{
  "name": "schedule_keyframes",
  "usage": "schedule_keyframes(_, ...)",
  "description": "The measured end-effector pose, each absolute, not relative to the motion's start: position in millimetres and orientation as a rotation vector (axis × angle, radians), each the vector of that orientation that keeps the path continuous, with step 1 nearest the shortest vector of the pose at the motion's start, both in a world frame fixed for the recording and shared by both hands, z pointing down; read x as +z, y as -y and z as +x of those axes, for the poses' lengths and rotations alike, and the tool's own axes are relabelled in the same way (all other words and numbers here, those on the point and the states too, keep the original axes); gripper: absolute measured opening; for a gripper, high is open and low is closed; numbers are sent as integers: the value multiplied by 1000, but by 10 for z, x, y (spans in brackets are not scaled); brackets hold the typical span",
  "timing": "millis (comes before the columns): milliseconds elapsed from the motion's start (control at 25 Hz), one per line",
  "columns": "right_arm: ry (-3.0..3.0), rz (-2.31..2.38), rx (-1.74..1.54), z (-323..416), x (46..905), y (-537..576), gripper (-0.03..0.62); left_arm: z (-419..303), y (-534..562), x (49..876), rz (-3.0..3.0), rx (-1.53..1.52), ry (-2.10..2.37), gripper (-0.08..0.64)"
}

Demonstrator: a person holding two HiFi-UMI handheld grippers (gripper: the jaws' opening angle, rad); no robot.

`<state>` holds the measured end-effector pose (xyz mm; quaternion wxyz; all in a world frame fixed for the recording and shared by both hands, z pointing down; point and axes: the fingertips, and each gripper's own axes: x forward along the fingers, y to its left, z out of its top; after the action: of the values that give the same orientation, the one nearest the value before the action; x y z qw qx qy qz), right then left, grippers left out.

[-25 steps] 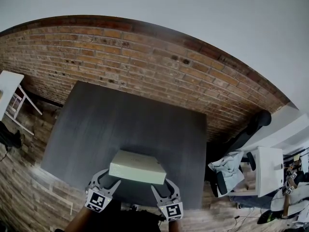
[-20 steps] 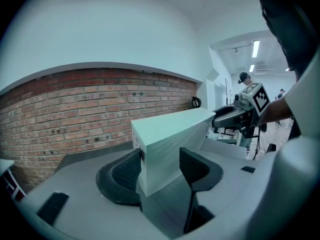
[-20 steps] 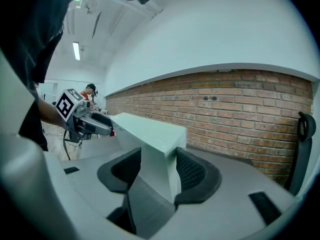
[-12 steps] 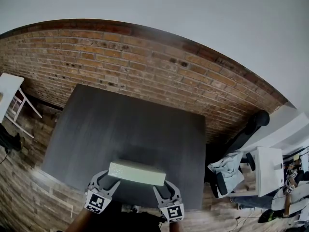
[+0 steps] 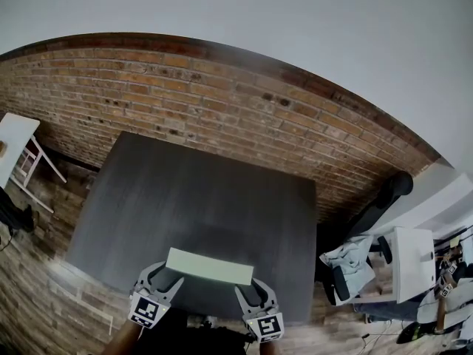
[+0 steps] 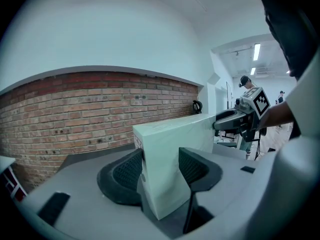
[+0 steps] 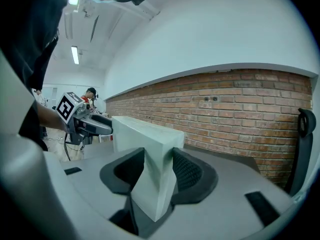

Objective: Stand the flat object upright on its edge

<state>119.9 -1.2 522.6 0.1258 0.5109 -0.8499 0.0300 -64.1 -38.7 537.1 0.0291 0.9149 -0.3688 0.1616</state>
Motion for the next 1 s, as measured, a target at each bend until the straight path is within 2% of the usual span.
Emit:
schedule_keyframes(360,2451,1500,163,1190,5196,94,184,-704,482,5289,2813,433,1149,217)
schedule_keyframes(1000,2425,1491,215,1145,5140,656,181,-775,1041,5346,2756,365,1142,206)
